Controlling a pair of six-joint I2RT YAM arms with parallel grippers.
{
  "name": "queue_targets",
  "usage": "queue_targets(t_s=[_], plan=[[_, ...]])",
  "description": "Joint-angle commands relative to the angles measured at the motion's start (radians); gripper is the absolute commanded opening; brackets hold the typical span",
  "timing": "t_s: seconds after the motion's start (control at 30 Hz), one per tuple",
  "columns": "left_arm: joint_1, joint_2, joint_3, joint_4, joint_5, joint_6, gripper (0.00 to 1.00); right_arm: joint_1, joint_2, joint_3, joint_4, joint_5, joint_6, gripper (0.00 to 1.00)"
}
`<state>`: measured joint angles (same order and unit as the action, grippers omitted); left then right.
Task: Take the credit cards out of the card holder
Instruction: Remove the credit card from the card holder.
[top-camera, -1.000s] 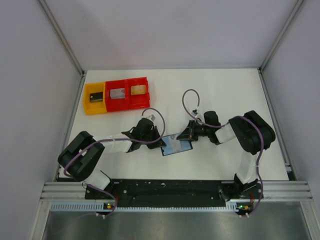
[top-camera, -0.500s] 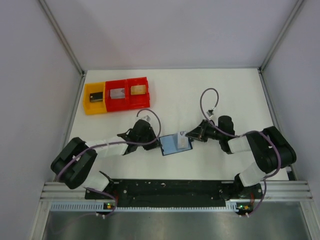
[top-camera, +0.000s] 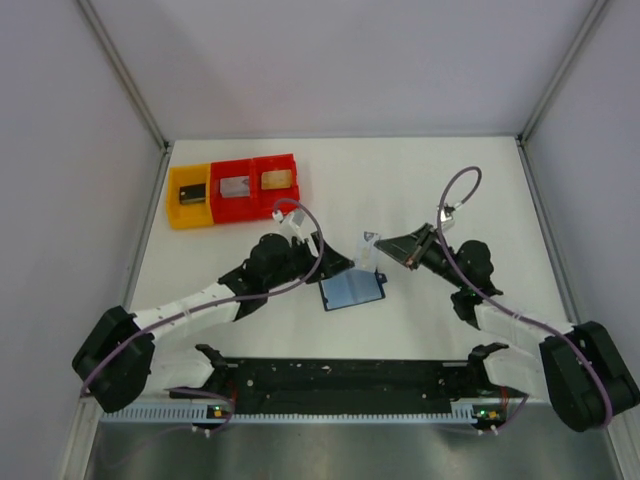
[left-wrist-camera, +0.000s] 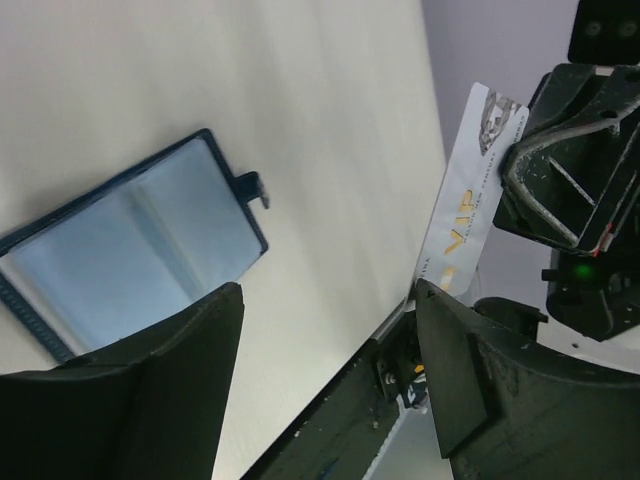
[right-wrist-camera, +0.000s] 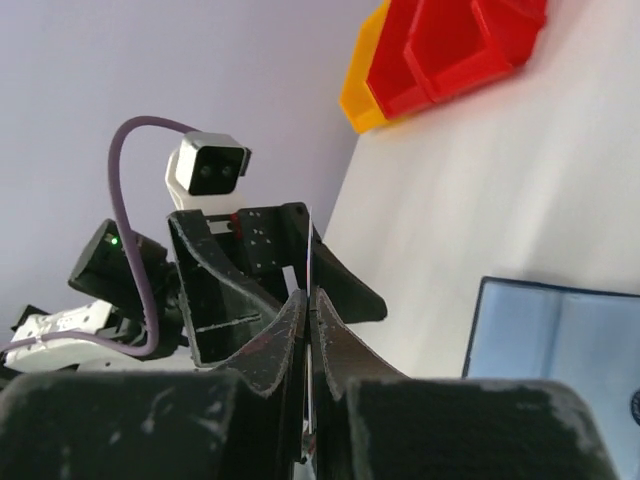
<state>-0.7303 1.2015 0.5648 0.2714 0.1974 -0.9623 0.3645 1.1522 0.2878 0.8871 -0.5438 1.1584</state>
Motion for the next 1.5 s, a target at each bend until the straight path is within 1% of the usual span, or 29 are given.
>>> queue_targets(t_s=[0.0,0.13,0.2,0.23,0.33,0.4,0.53,0.6,0.63,0.67,0.7,0.77,0.8,0.83,0.9,0.93,1.0,1.07,1.13,1.2,1.3,1.47], plan=[[-0.038,-0.029,-0.003,0.211,0.059,-0.021,0.73,0.043,-0.1,0.02,-0.03,0.102,0.023,0.0],[-0.053,-0.051,-0.035,0.351,0.082,-0.032,0.72,0.071,-0.138,0.027,-0.042,0.133,0.033,0.0],[-0.058,-0.057,-0.039,0.383,0.092,-0.03,0.71,0.079,-0.149,0.024,-0.036,0.136,0.044,0.0],[-0.058,-0.059,-0.037,0.387,0.096,-0.029,0.68,0.082,-0.151,0.022,-0.025,0.137,0.053,0.0],[-0.063,-0.053,-0.029,0.388,0.105,-0.032,0.51,0.091,-0.152,0.016,0.01,0.143,0.073,0.0],[-0.066,-0.045,-0.029,0.402,0.111,-0.042,0.32,0.099,-0.155,0.02,0.012,0.148,0.072,0.0],[-0.067,-0.045,-0.04,0.42,0.108,-0.058,0.18,0.108,-0.161,0.028,0.006,0.154,0.066,0.0],[-0.067,-0.051,-0.045,0.425,0.108,-0.061,0.03,0.113,-0.16,0.033,0.001,0.151,0.061,0.0],[-0.067,-0.056,-0.045,0.425,0.106,-0.058,0.0,0.114,-0.161,0.037,-0.007,0.147,0.051,0.0],[-0.067,-0.063,-0.046,0.42,0.108,-0.047,0.0,0.114,-0.163,0.042,-0.013,0.137,0.043,0.0],[-0.066,-0.072,-0.045,0.408,0.103,-0.021,0.0,0.114,-0.169,0.047,-0.025,0.13,0.031,0.04],[-0.06,-0.103,-0.051,0.378,0.086,0.026,0.0,0.11,-0.186,0.079,-0.101,0.087,-0.018,0.25],[-0.049,-0.117,-0.052,0.362,0.108,0.051,0.0,0.103,-0.206,0.108,-0.164,0.064,-0.063,0.35],[-0.029,-0.131,-0.048,0.333,0.147,0.081,0.0,0.097,-0.215,0.146,-0.251,0.033,-0.119,0.47],[0.024,-0.144,-0.026,0.257,0.262,0.15,0.0,0.079,-0.232,0.238,-0.454,-0.025,-0.253,0.61],[0.047,-0.148,-0.011,0.212,0.307,0.193,0.0,0.068,-0.239,0.282,-0.555,-0.057,-0.332,0.66],[0.072,-0.152,0.039,0.09,0.413,0.31,0.0,0.053,-0.244,0.4,-0.753,-0.109,-0.499,0.73],[0.075,-0.148,0.119,-0.091,0.471,0.454,0.0,0.053,-0.24,0.514,-0.975,-0.145,-0.671,0.76],[0.074,-0.14,0.191,-0.232,0.52,0.578,0.0,0.053,-0.235,0.601,-1.114,-0.194,-0.8,0.76],[0.075,-0.134,0.26,-0.363,0.569,0.693,0.0,0.051,-0.226,0.671,-1.216,-0.235,-0.9,0.77],[0.074,-0.126,0.365,-0.526,0.62,0.841,0.0,0.053,-0.213,0.734,-1.316,-0.298,-1.009,0.76],[0.072,-0.105,0.486,-0.727,0.694,1.02,0.0,0.059,-0.2,0.76,-1.357,-0.395,-1.094,0.69]])
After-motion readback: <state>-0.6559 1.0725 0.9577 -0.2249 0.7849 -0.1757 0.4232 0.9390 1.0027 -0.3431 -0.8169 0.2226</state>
